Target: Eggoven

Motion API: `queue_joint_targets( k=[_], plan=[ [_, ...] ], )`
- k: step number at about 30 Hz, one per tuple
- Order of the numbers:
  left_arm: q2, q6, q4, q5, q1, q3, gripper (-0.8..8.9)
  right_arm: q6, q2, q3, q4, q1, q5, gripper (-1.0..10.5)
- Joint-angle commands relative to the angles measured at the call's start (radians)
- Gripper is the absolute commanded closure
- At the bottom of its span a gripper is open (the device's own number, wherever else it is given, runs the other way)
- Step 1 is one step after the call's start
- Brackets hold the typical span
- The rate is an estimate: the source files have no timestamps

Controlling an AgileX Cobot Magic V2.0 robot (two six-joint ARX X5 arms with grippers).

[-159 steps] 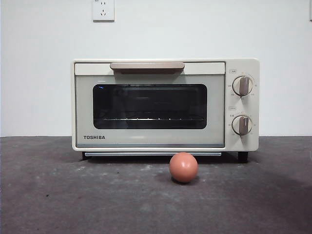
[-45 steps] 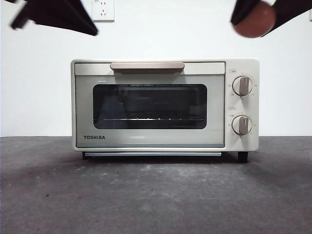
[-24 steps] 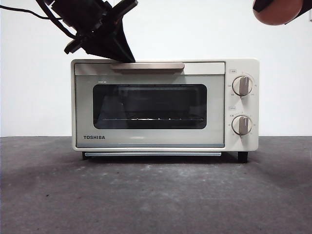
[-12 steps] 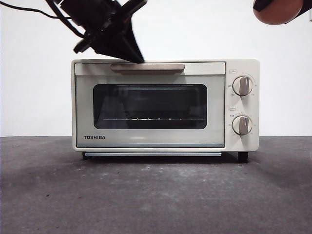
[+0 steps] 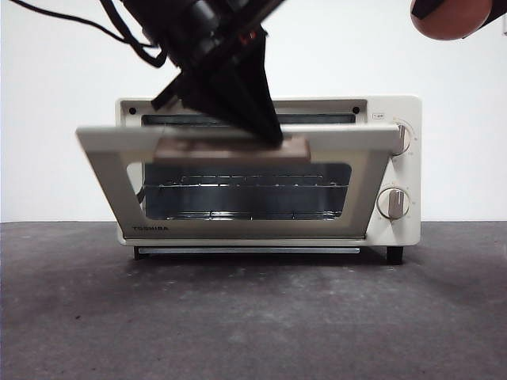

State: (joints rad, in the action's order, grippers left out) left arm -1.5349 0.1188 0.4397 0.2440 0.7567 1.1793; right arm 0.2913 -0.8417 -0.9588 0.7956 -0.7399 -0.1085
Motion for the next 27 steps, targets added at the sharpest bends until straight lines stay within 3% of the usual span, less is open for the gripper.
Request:
queue_joint_targets(
  k=[1,8,12,19,27],
  plan=[
    [-0.021,-0.001,0.021,-0.012,0.036,0.008,8.06,-0.011,-0.004,-0.016,-0.019,-0.01,-0.005,9.4],
    [0.08,0.013,0.047,-0.013,0.061,0.008,8.06,-0.011,-0.007,-0.016,-0.059,-0.008,-0.005,9.4],
    [0.217,0.026,0.052,-0.013,-0.018,0.008,8.06,-0.011,-0.058,-0.016,-0.095,0.017,0.007,9.4],
    [0.506,0.029,0.149,-0.012,-0.2,-0.069,8.07,-0.005,-0.304,-0.016,-0.319,0.092,0.148,9.4],
    [0.719,0.048,0.201,-0.012,-0.317,-0.276,8.07,0.012,-0.534,-0.016,-0.521,0.136,0.164,9.4]
  ],
)
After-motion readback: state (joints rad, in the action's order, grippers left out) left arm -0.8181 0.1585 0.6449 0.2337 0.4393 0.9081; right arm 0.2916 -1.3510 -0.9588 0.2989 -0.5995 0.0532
